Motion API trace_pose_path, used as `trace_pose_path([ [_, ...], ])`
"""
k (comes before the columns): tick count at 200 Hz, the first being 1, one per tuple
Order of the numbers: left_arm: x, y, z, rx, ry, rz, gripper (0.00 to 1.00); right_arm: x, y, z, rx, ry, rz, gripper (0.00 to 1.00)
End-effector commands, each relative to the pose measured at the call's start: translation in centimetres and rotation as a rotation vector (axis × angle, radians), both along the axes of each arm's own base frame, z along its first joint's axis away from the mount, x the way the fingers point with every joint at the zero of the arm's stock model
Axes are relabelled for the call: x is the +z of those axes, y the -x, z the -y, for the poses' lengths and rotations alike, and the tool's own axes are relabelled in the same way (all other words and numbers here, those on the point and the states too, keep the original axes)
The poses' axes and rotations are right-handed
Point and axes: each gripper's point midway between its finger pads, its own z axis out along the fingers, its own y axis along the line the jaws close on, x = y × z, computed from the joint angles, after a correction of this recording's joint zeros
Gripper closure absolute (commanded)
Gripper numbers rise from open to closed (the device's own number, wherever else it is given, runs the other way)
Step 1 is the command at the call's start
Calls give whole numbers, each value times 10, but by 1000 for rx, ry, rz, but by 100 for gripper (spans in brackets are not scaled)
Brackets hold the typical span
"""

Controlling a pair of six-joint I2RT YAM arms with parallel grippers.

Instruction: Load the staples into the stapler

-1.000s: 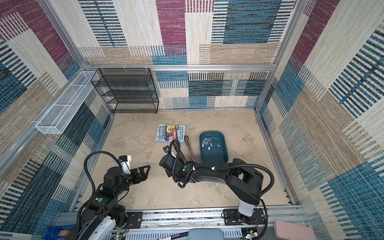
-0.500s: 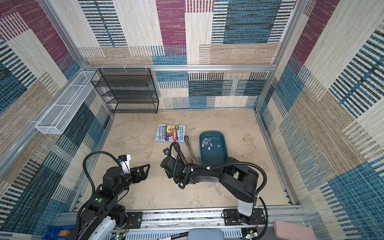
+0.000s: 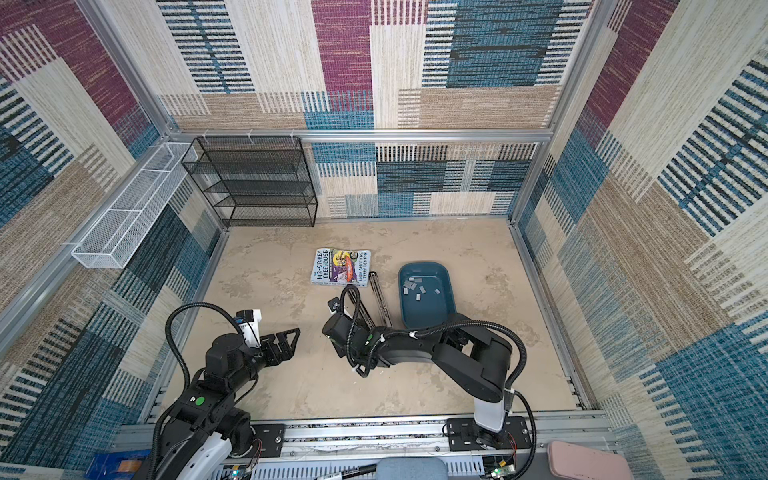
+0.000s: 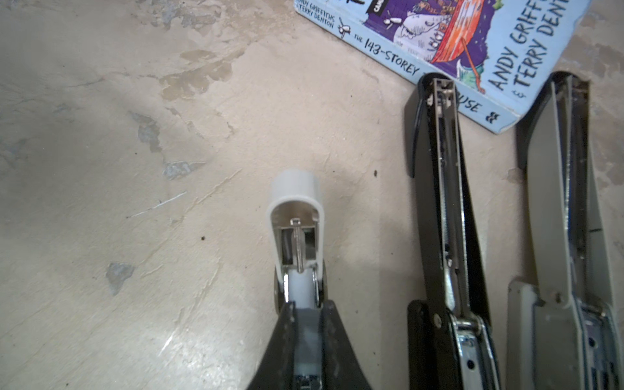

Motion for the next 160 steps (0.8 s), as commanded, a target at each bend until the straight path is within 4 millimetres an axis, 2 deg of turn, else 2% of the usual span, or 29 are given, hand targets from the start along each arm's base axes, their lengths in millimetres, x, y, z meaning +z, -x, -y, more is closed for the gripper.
trace_pose_path([
  [1, 5, -3, 1, -2, 3, 27, 1, 2, -1, -5, 2, -27, 1, 92],
  [160, 6, -3, 0, 2, 5, 30, 1, -8, 5, -1, -3, -23, -34, 94],
])
